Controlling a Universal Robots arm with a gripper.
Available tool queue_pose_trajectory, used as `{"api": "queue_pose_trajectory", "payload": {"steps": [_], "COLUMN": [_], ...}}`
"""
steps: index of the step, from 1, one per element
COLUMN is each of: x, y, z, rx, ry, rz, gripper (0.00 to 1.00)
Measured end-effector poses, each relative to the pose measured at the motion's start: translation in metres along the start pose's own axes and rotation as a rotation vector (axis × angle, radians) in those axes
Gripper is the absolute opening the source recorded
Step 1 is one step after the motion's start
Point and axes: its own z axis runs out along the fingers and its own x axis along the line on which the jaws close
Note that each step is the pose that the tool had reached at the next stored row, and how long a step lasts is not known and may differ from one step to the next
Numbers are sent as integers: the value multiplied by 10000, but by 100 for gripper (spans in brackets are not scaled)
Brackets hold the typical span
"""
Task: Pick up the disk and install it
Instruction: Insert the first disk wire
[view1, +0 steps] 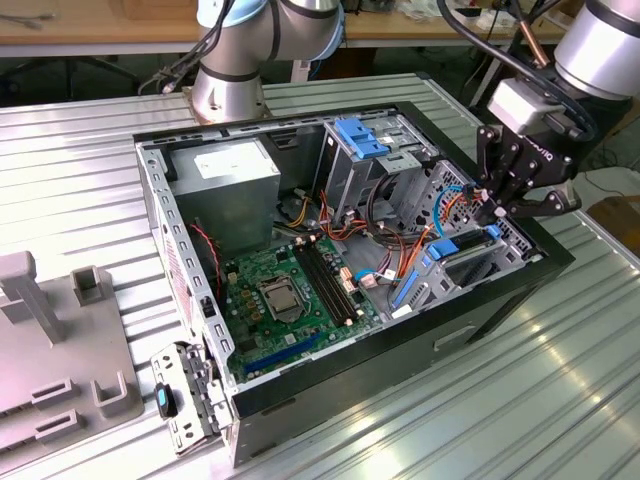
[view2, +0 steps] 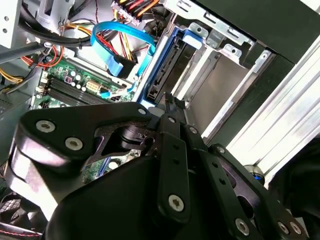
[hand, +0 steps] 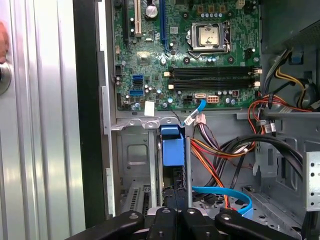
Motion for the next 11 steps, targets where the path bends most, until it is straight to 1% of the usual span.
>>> {"api": "queue_pose_trajectory", "payload": {"steps": [1, 3, 7, 8, 9, 11], "x": [-2, -5, -12, -13, -14, -13], "y": [-54, -120, -312, -334, -340, -340], "z": [2, 7, 21, 23, 23, 25], "rx": [0, 0, 0, 0, 0, -8], "ry": [2, 2, 3, 2, -1, -28], "rz": [1, 1, -4, -33, -111, -768], "gripper": [11, 11, 11, 11, 11, 11]}}
